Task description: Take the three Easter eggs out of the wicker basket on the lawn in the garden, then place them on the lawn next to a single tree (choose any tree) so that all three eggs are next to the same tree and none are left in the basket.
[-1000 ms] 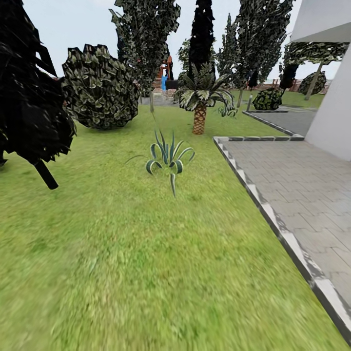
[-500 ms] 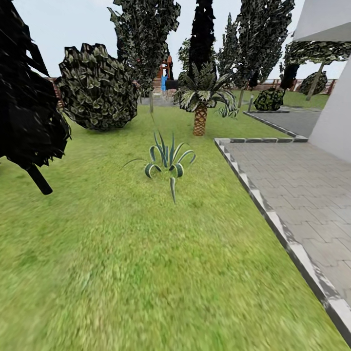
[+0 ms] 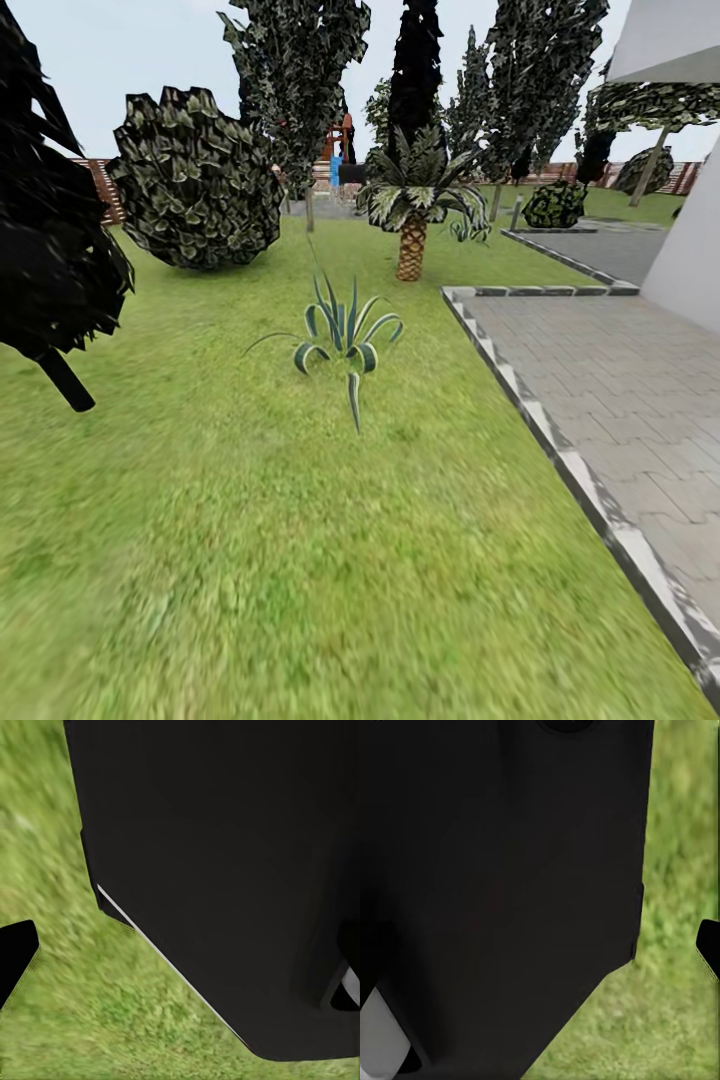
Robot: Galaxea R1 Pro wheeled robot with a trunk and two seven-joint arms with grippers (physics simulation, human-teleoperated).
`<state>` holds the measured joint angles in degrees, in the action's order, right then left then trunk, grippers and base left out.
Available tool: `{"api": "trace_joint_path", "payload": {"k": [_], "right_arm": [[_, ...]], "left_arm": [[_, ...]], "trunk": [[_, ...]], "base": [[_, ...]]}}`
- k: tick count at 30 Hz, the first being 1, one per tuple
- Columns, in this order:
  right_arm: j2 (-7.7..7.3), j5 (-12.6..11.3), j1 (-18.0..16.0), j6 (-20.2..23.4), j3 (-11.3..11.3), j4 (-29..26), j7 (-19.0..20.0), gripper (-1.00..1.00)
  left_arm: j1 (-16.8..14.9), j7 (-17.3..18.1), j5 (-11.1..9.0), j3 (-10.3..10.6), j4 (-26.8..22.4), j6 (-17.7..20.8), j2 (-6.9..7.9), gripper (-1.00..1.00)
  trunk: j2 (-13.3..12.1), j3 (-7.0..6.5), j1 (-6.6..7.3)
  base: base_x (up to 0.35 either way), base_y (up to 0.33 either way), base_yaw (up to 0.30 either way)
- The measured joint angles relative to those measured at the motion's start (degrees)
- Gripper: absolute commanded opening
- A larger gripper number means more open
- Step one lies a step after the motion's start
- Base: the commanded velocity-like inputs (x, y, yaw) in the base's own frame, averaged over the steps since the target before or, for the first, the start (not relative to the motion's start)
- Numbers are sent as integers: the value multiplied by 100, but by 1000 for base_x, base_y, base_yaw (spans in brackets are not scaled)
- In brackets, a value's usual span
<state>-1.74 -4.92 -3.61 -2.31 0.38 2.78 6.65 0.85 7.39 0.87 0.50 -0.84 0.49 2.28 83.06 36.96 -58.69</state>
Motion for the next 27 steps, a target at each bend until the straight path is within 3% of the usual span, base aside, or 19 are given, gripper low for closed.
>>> {"api": "trace_joint_path", "payload": {"k": [27], "right_arm": [[2, 5, 0, -1, 0, 0, 0, 100]], "left_arm": [[0, 0, 1, 0, 5, 6, -1, 100]], "trunk": [[0, 0, 0]], "base": [[341, 0, 0]]}}
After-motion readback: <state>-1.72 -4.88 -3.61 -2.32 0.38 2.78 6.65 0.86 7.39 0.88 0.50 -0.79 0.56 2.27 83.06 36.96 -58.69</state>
